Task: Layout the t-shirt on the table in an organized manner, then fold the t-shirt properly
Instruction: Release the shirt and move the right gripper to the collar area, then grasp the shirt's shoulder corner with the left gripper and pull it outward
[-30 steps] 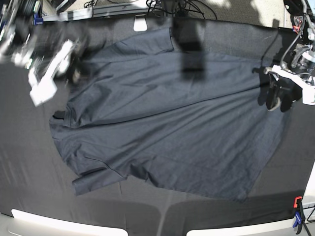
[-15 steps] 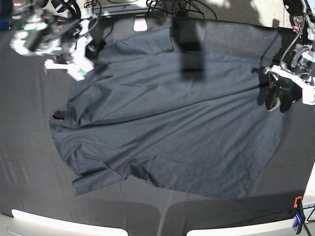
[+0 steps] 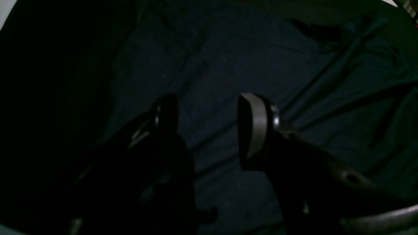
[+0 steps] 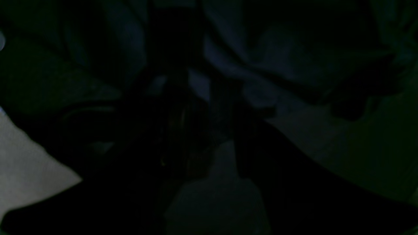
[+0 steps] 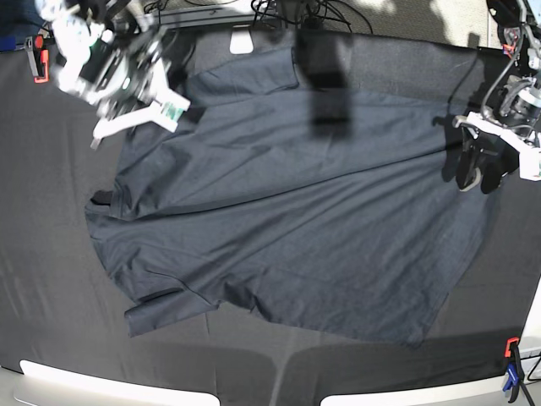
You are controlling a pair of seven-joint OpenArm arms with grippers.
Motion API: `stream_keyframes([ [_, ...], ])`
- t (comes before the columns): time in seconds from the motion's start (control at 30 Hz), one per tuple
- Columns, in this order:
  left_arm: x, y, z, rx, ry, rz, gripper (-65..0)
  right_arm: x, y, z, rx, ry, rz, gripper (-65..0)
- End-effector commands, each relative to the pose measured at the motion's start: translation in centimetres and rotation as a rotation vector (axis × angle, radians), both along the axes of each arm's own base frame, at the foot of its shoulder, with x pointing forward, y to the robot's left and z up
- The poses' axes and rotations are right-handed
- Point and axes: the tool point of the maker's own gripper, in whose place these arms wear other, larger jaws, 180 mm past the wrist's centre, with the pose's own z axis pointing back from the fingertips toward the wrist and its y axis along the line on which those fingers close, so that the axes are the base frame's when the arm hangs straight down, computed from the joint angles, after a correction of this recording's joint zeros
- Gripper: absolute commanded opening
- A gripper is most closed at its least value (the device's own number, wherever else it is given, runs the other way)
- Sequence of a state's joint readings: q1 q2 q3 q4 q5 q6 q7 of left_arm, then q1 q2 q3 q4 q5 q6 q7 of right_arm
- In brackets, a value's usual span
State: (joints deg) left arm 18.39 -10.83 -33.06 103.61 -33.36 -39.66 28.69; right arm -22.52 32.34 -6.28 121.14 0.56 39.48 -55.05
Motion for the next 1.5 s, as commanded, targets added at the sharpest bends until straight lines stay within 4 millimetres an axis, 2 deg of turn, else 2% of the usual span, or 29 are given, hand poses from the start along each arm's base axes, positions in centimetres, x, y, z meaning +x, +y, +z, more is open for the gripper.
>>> stream_keyframes([
  [0.0, 0.4, 0.1, 1.6, -0.002, -0.061, -0.005, -38.5, 0.5, 0.4, 0.8, 0.023, -0.021, 0.027, -43.8],
  [0.13, 0.4, 0.1, 1.7, -0.002, -0.061, -0.005, -38.5, -0.2, 1.5, 0.7, 0.097, 0.020, 0.030, -43.8],
  [0.27, 0.4, 0.1, 1.7, -0.002, -0.061, -0.005, -38.5, -0.3, 1.5, 0.7, 0.098, 0.022, 0.031, -43.8],
  [0.37, 0.4, 0.1, 1.7, -0.002, -0.061, -0.005, -38.5, -0.4, 1.0, -0.1, 0.091, 0.044, 0.016, -43.8],
  [0.53, 0.4, 0.1, 1.7, -0.002, -0.062, -0.005, -38.6, -1.3, -0.9, -2.8, 0.067, 0.129, -0.040, -43.8],
  [0.63, 0.4, 0.1, 1.7, -0.002, -0.062, -0.005, -38.6, -1.5, -1.3, -3.4, 0.065, 0.144, -0.051, -45.4],
  [0.67, 0.4, 0.1, 1.7, -0.002, -0.062, -0.005, -38.6, -1.5, -1.3, -3.4, 0.063, 0.144, -0.052, -50.3],
  [0.73, 0.4, 0.1, 1.7, -0.001, -0.061, -0.005, -38.6, -1.8, -1.8, -3.5, 0.036, 0.160, -0.061, -64.9],
  [0.93, 0.4, 0.2, 1.3, 0.023, -0.048, -0.004, -38.6, -3.1, -4.2, -3.5, -0.079, 0.214, -0.070, -65.0],
  [1.13, 0.3, 0.3, 1.1, 0.043, -0.040, -0.003, -38.6, -5.4, -8.7, -1.8, -0.259, 0.249, 0.032, -65.0],
  [1.2, 0.4, 0.4, 1.2, 0.041, -0.047, -0.001, -38.6, -5.9, -9.7, -1.3, -0.282, 0.267, 0.057, -65.0],
  [1.47, 0.4, 0.4, 1.3, 0.041, -0.051, -0.001, -38.6, -7.7, -10.3, -1.5, -0.291, 0.317, 0.080, -65.0],
])
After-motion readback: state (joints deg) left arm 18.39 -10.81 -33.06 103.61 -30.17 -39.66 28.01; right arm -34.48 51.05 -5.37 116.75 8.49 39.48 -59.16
